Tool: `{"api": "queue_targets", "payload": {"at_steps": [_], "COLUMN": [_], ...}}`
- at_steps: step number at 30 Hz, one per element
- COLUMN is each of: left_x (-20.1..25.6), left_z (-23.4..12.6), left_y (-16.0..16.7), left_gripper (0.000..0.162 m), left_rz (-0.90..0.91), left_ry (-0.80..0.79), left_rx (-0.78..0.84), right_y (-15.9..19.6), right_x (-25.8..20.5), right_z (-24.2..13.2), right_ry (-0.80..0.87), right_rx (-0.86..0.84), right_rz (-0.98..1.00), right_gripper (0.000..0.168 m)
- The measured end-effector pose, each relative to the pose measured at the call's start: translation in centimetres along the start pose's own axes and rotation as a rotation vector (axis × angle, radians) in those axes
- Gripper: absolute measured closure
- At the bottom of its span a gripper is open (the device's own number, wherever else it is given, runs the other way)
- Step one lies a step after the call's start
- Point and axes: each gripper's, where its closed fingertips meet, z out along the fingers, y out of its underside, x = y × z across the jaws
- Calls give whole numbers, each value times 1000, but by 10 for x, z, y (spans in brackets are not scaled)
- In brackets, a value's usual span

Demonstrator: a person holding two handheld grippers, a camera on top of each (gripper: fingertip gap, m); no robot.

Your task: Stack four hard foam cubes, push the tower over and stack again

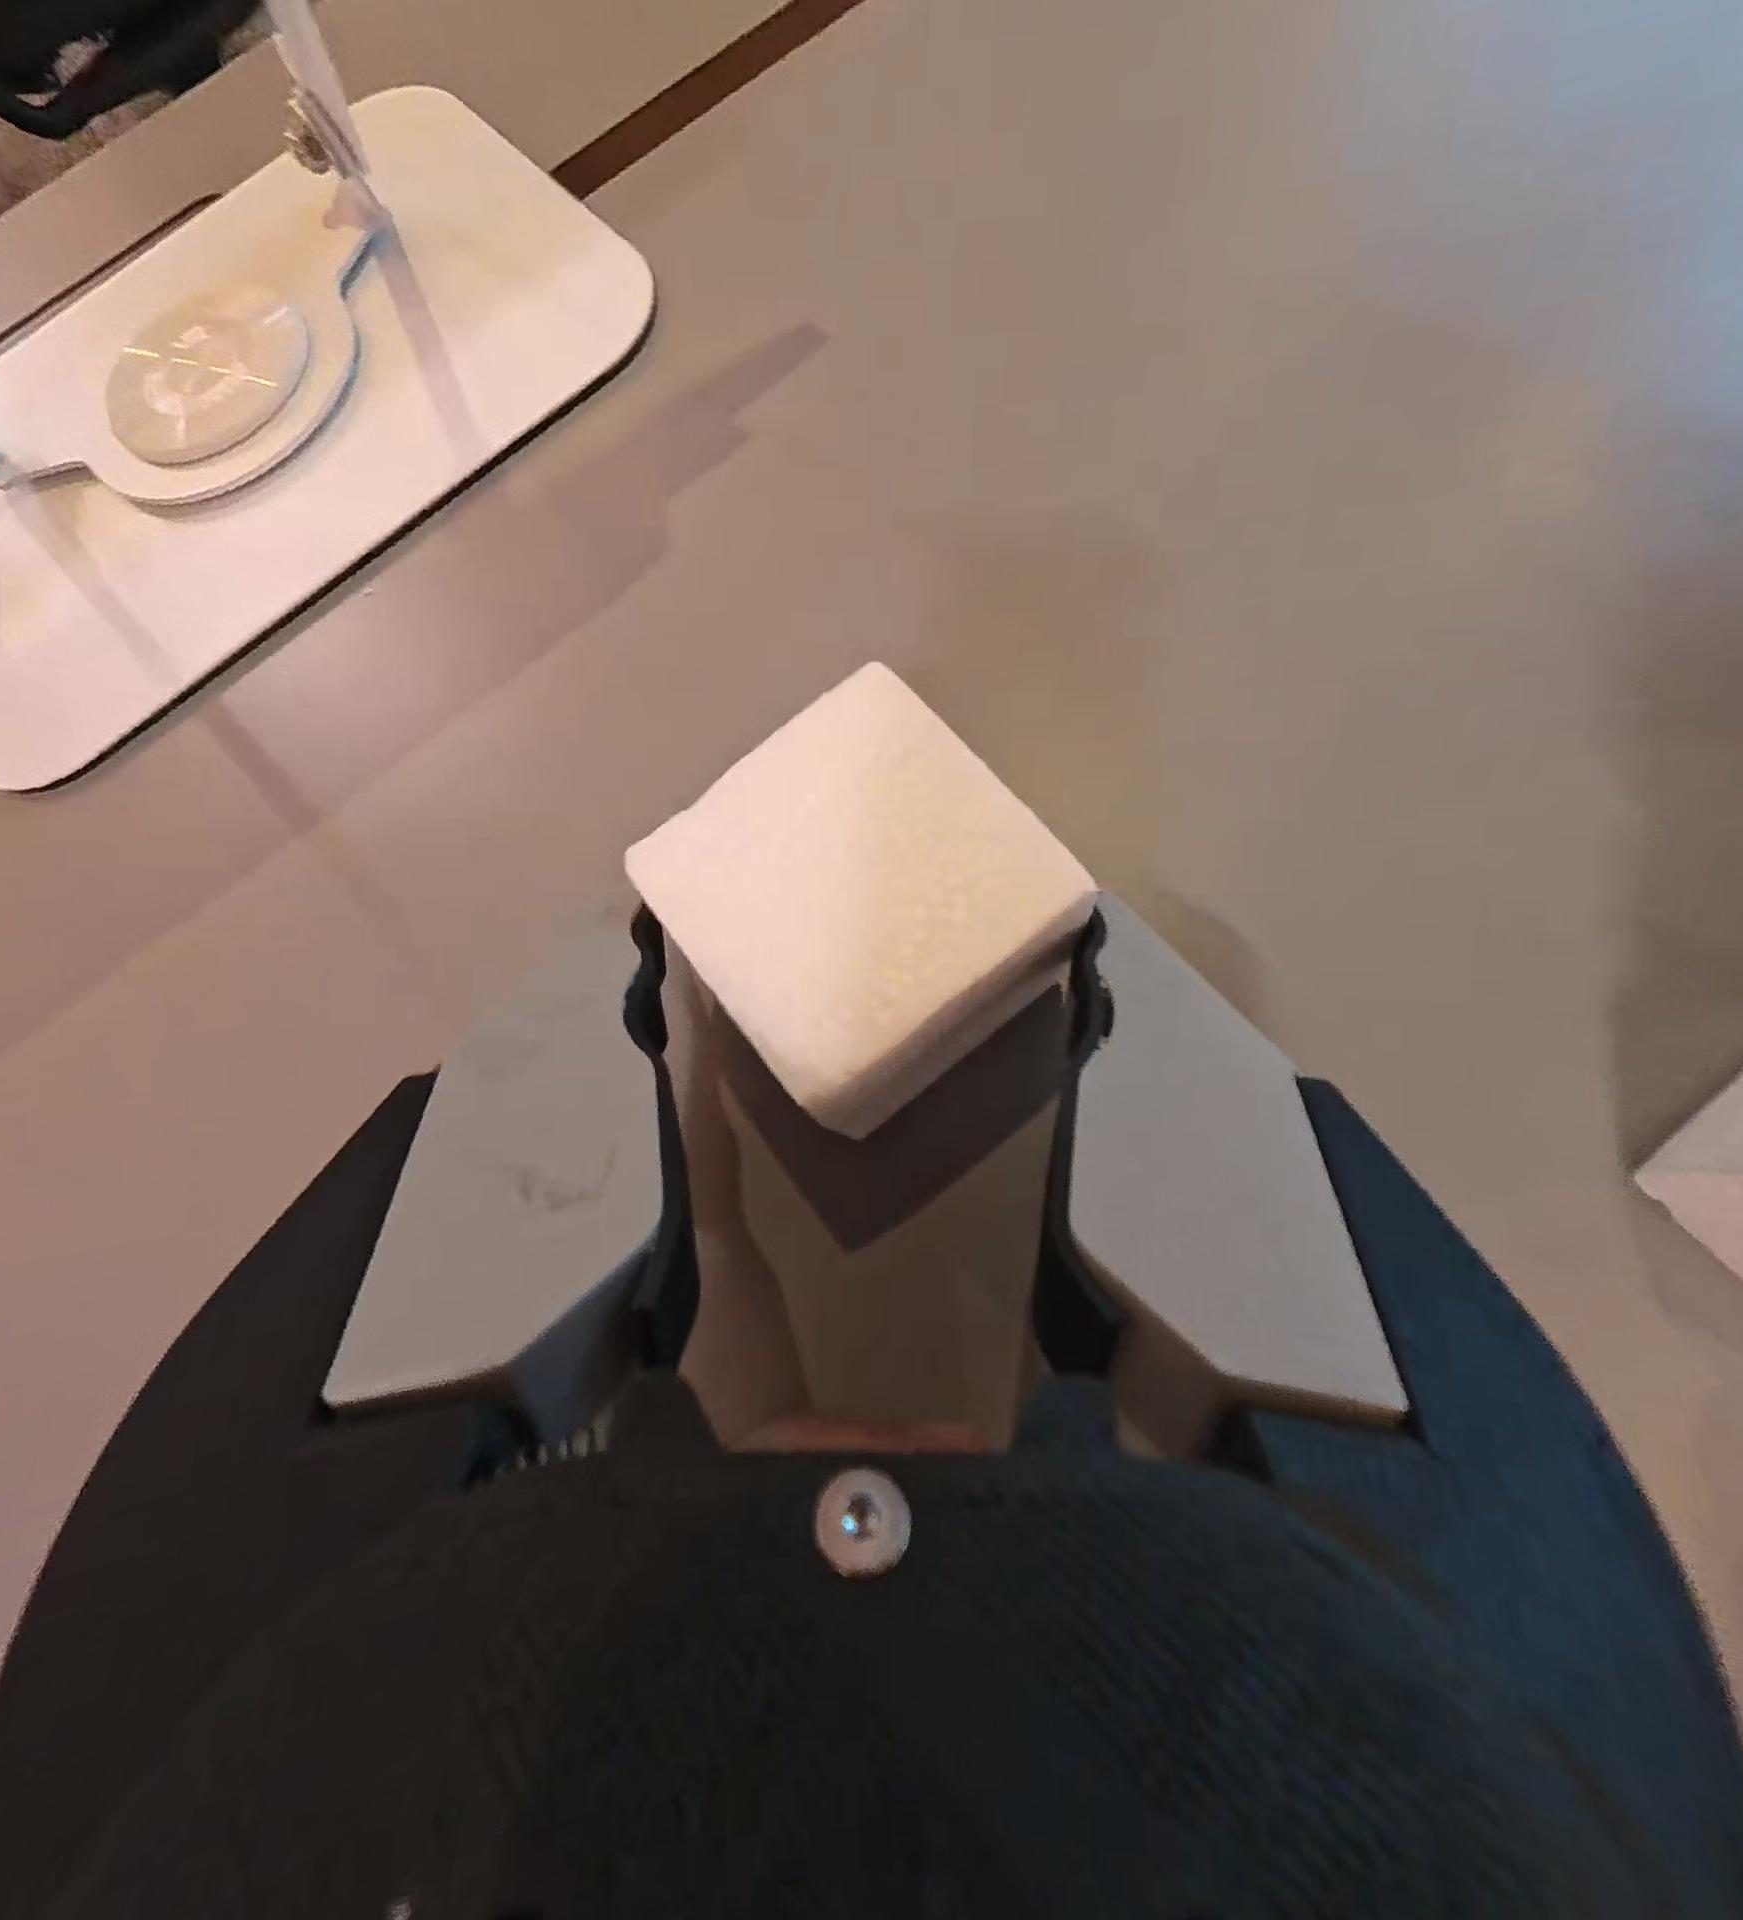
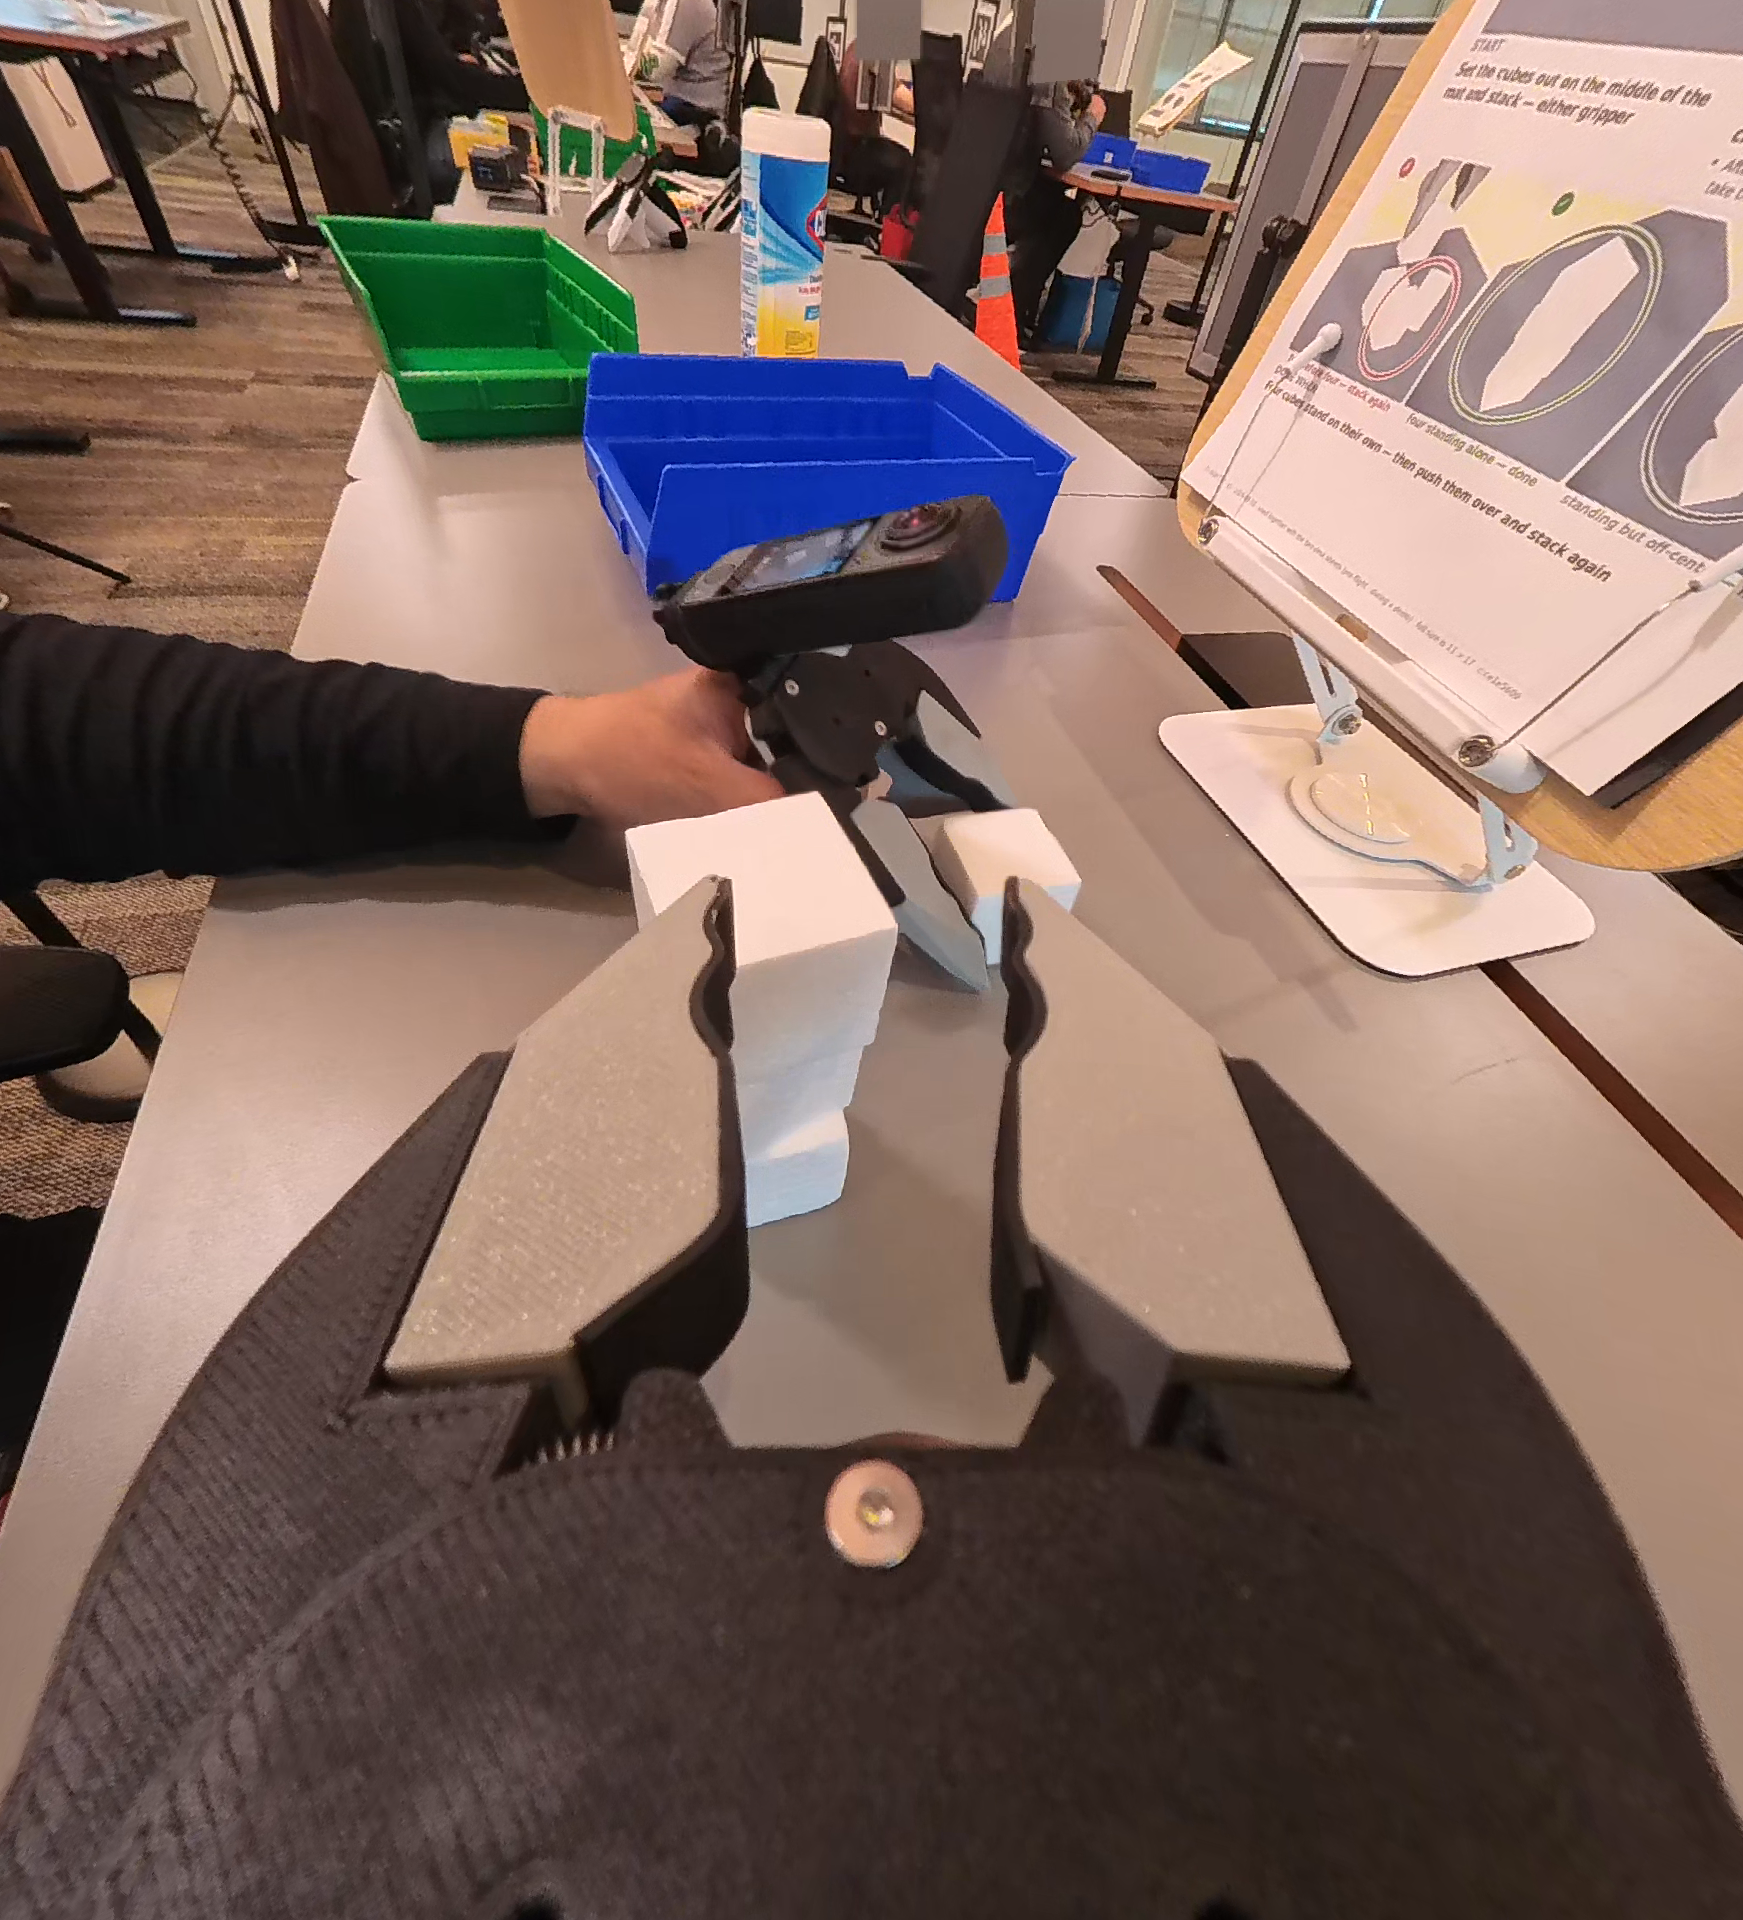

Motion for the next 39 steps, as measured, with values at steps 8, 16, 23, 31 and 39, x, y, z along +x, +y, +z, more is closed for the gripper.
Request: {"api": "queue_targets", "payload": {"at_steps": [8,16,23,31,39], "left_x": [-11,30,107,160,181], "left_z": [-44,-133,-210,-220,-213], "left_y": [-20,-48,-46,-37,-40], "left_gripper": [85,84,85,84,84], "left_rz": [-59,207,455,632,701], "left_ry": [150,432,742,809,756], "left_rx": [181,484,651,619,632], "right_y": [-1,-6,-16,-34,-30], "right_x": [5,5,-10,-67,-86], "right_z": [-5,-11,-16,-11,1], "right_ry": [8,-4,-62,-235,-299], "right_rx": [18,48,69,92,61], "right_rz": [12,25,3,-82,-48], "right_gripper": [120,120,119,115,114]}}
